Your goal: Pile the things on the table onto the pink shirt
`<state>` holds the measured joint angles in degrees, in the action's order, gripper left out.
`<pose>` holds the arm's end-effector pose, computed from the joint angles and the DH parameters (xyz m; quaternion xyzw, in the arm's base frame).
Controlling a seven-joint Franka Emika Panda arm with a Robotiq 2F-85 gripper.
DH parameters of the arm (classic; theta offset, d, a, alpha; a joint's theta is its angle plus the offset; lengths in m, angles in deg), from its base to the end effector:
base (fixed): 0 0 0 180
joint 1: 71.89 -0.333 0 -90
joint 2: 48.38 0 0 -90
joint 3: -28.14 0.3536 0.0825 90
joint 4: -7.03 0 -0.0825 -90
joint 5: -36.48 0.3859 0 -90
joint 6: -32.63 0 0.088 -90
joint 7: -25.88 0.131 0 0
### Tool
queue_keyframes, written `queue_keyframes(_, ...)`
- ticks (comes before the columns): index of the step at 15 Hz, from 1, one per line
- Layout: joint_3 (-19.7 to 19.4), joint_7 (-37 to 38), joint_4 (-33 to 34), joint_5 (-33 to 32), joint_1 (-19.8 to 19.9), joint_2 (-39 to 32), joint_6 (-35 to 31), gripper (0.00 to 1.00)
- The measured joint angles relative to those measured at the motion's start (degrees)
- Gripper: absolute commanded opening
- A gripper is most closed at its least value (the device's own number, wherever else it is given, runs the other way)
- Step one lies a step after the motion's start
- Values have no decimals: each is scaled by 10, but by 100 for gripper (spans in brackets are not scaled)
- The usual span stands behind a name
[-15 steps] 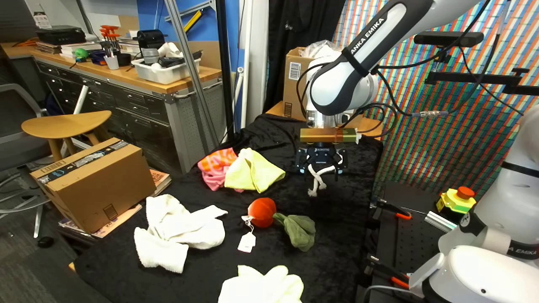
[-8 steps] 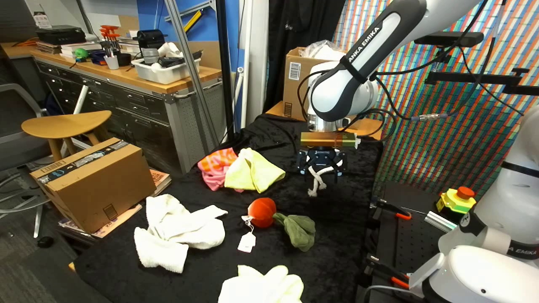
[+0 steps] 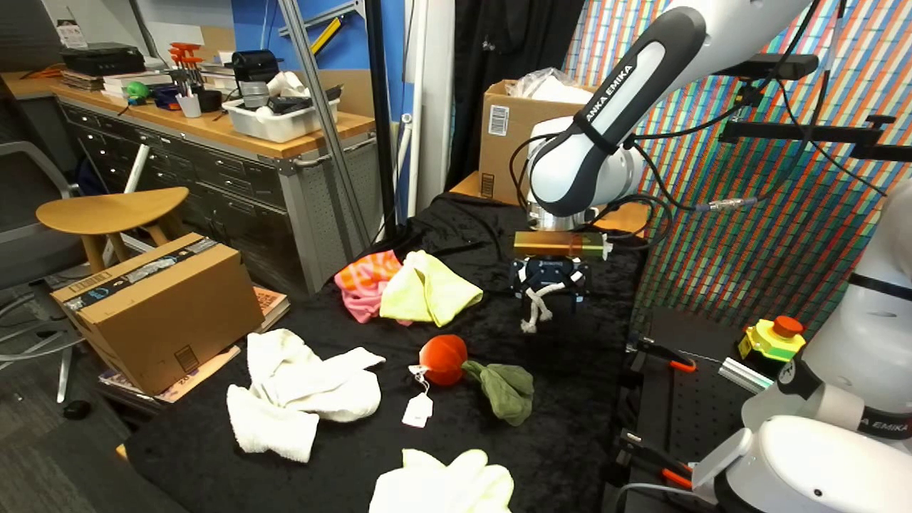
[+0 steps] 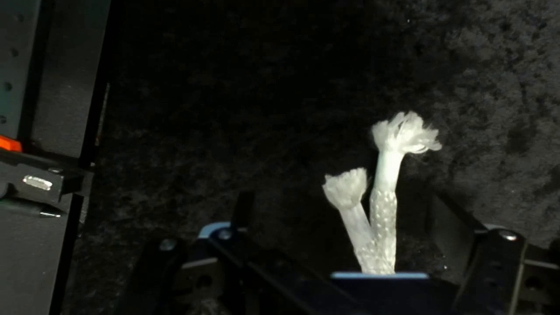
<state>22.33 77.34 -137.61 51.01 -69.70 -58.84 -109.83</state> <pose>0.4361 -0.0604 0.2039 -0.8031 0.5833 0.1210 0.0125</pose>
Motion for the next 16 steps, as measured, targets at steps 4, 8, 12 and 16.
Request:
queue_keyframes(4,-11,-7,0,0,4,-1,-7,100)
queue_keyframes(8,-13,-13,0,0,5,-2,-9,100)
queue_keyframes(12,-13,-21,0,0,5,-5,-9,100)
queue_keyframes(16,-13,-28,0,0,5,-11,-9,100)
